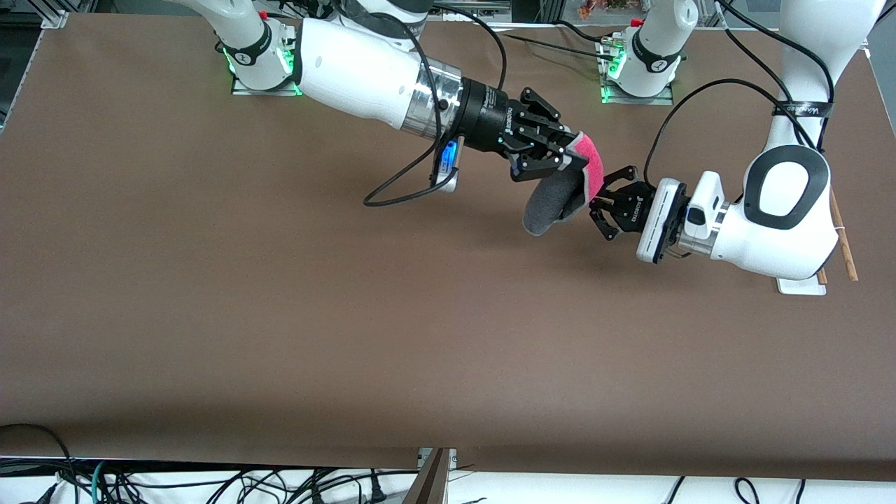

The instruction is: Pass towel and hang on rack

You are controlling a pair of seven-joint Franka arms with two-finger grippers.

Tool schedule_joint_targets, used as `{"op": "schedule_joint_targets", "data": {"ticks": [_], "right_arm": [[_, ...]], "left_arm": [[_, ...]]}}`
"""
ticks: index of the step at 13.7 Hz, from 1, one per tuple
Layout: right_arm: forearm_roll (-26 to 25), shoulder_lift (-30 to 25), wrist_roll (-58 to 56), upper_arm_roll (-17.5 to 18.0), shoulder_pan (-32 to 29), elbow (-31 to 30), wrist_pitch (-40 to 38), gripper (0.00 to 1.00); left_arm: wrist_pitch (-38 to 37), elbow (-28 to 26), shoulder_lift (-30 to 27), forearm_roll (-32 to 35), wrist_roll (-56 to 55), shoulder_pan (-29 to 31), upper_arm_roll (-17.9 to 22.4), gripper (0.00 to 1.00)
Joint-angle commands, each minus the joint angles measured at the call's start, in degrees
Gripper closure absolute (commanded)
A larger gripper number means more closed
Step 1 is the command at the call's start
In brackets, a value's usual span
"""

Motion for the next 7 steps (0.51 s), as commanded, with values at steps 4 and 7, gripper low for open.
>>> {"op": "schedule_joint_targets", "data": {"ticks": [4,7], "right_arm": [[-6.6,-0.6,-3.1,-2.5,-6.1,2.3,-11.9,0.01],[-6.8,-3.7,-9.9,-2.6,-13.0,2.4,-22.9,0.01]], "left_arm": [[-3.3,5.9,-3.1,17.9,-5.8,1.8,0.8,1.0],[-5.9,6.8,-2.8,28.8,-5.8,6.0,0.8,1.0]]}}
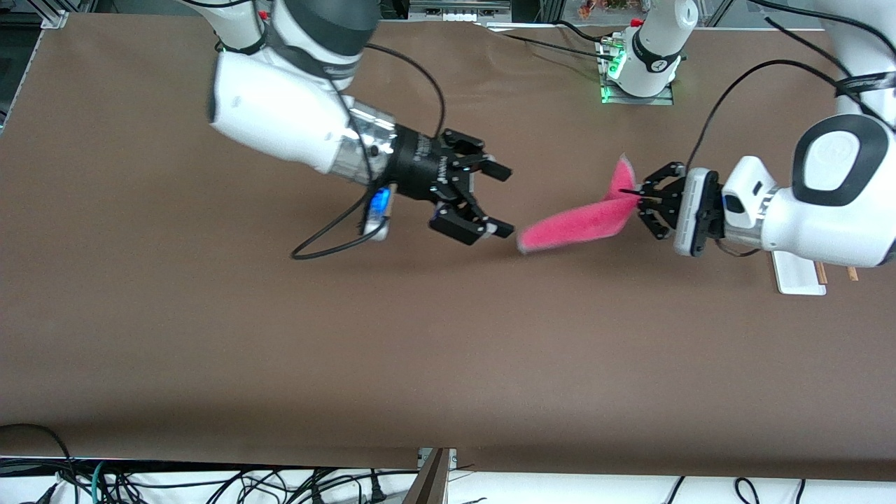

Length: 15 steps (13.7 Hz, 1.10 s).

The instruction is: Pass towel and hang on rack

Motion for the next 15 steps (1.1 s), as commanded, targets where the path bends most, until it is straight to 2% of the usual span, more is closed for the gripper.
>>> {"op": "schedule_joint_targets", "data": {"ticks": [1,5,6,8,10,11,13,15], "right_arm": [[-0.7,-3.7,-8.2,0.4,-6.9,-0.3,-10.7,0.0],[-6.8,-7.6,-26.1,-0.1,-16.3,-0.3,-30.0,0.0],[-8.5,-9.7,-31.2,-1.2,-18.1,-0.5,-35.0,0.0],[-10.7,-14.5,-43.1,-7.7,-18.3,-3.7,-43.3,0.0],[-15.0,-18.5,-55.1,-13.3,-18.2,-6.8,-49.2,0.0],[-18.0,-20.1,-60.1,-15.2,-18.2,-8.4,-51.0,0.01],[-25.1,-23.5,-69.9,-16.7,-18.2,-12.5,-51.3,0.01],[-30.6,-25.6,-77.9,-17.8,-18.7,-15.2,-51.1,0.0]], "left_arm": [[-3.1,1.1,0.6,9.5,-0.5,4.8,-0.3,1.0],[-3.7,1.2,1.5,29.2,-1.1,13.7,-0.1,1.0],[-3.5,2.0,1.7,34.0,-0.9,15.6,0.1,1.0],[-4.0,4.3,2.0,42.1,-0.3,16.8,0.2,1.0],[-4.6,4.2,2.1,44.5,-0.1,20.7,0.3,1.0],[-4.8,4.2,2.3,47.2,0.4,22.0,0.3,1.0],[-4.1,4.8,3.5,52.5,1.1,24.5,0.3,1.0],[-0.7,6.6,6.4,53.9,1.5,28.1,0.3,1.0]]}}
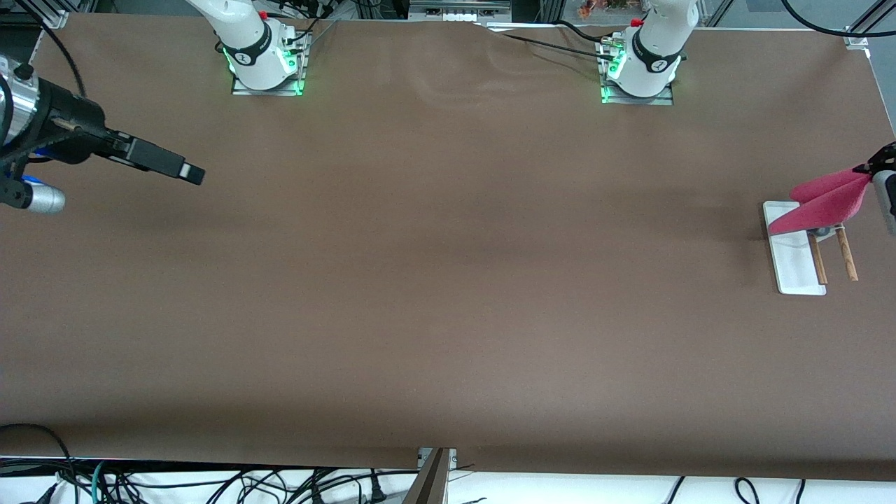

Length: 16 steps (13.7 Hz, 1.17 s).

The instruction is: Pass towel and hang on rack

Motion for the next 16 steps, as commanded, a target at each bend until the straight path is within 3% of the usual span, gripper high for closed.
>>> {"op": "schedule_joint_targets", "data": {"ticks": [1,3,7,10,13,14,15,16], "right_arm": [[-6.7,-4.9,-9.3,-0.6,-0.8,-6.4,0.7,0.0],[-10.8,-5.5,-12.5,-0.7,-0.8,-7.5,0.7,0.01],[-14.5,-4.9,-14.6,-0.7,-0.8,-8.8,2.0,0.0],[-15.2,-4.1,-14.9,-0.7,-0.8,-9.9,4.9,0.0],[-15.2,-4.5,-14.8,-0.6,-0.8,-15.6,11.0,0.0],[-15.2,-4.4,-14.9,-0.6,-0.8,-15.7,10.9,0.0],[-15.2,-4.1,-15.2,-0.6,-0.8,-15.4,10.7,0.0],[-15.1,-4.1,-16.2,-0.7,-0.8,-15.1,10.7,0.0]], "left_arm": [[2.8,4.7,5.2,2.0,2.3,3.7,-0.7,1.0],[4.6,6.4,7.7,2.2,2.4,4.1,-0.5,1.0],[10.1,6.6,11.1,1.5,2.4,4.1,-0.5,1.0],[16.6,6.5,11.8,1.8,2.8,4.1,-0.5,1.0],[18.0,6.7,12.8,1.5,2.2,4.0,-0.5,1.0],[18.5,6.8,13.4,1.3,2.0,4.0,-0.5,0.83],[19.6,6.8,13.7,1.0,2.0,4.0,-0.5,0.17],[20.4,6.8,14.0,-0.2,2.5,4.1,-0.5,0.0]]}}
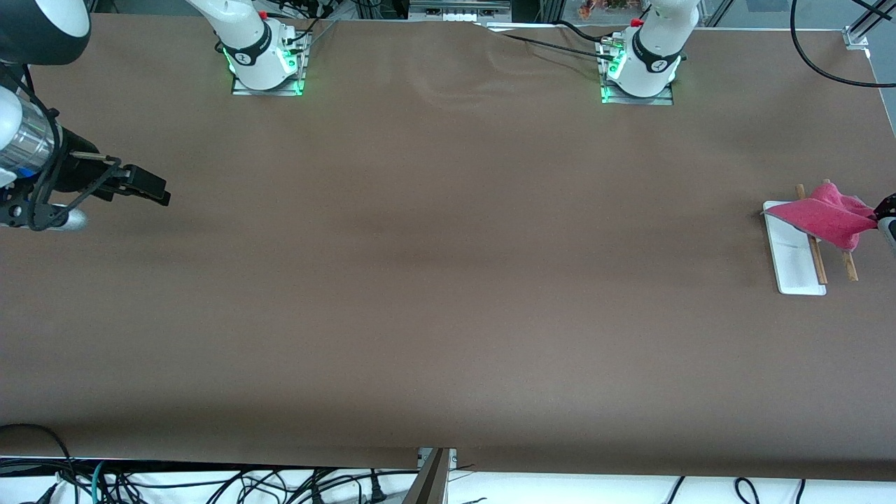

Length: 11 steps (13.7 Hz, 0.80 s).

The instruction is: Pass towel and hang on rack

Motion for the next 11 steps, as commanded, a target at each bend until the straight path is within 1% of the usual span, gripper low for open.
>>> {"op": "schedule_joint_targets", "data": {"ticks": [1,4,6,9,11], "right_arm": [[-0.8,-1.3,-2.6,0.2,-0.3,-0.8,0.5,0.0],[-0.8,-1.4,-2.7,0.5,-0.2,-0.6,-1.0,0.0],[-0.8,-1.4,-2.7,0.5,-0.2,-0.5,-1.3,0.0],[-0.8,-1.4,-2.4,0.5,-0.2,-0.6,-1.4,0.0],[-0.9,-1.4,-1.9,0.4,-0.2,-0.6,-1.4,0.0]], "left_arm": [[0.7,2.4,1.9,-0.8,1.3,0.0,-0.2,0.0],[0.7,4.1,1.7,-0.9,1.4,-0.1,-0.2,0.0],[0.1,7.0,1.3,-1.3,1.1,-0.2,-0.3,0.0],[-3.2,11.0,-1.0,-6.6,0.0,-0.8,-0.8,0.0],[-7.5,11.6,-4.0,-9.9,-7.0,-1.0,-1.3,0.0]]}}
